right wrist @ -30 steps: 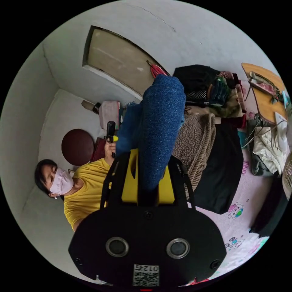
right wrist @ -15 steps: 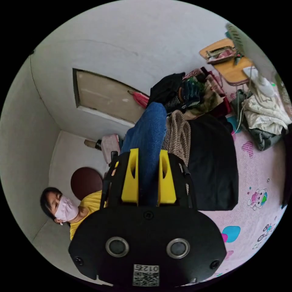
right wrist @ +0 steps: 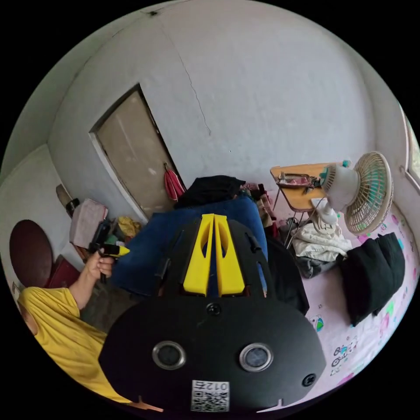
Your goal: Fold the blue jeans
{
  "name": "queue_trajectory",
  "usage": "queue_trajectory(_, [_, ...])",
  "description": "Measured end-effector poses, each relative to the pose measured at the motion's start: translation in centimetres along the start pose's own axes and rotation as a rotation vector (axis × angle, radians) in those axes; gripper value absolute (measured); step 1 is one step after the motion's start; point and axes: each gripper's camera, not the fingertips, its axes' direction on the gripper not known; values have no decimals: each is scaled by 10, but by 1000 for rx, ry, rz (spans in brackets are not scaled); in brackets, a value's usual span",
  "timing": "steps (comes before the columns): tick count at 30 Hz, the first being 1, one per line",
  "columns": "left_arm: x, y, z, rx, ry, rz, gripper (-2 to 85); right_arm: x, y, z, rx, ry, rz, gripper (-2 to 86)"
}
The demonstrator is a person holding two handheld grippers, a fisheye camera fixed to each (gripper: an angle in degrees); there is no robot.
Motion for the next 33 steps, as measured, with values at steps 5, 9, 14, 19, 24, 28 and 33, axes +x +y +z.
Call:
queue_trajectory(5, [25,0,-57,201,-212,234,16,11,57,70,-4,141,-19,7])
queue_trajectory(9, [90,-61,-59,190,-416,606,8,3,88,94,43,261,-44,7])
queue_trajectory(14, [77,-138,42,-252,-285,728,5,-5,112,126,-12,373,-89,6])
queue_trajectory(19, [52,-141,88,-353,-207,695,4,-30,88,139,-40,504,-238,5])
queue_trajectory(24, [63,-140,92,-332,-209,724,4,-34,57,213,-147,388,-343,1])
queue_trajectory(28, [65,-134,98,-373,-216,741,3,8,70,283,-453,369,-273,0])
queue_trajectory(33, [65,-139,97,-439,-113,696,3,26,87,275,-435,304,-215,-1])
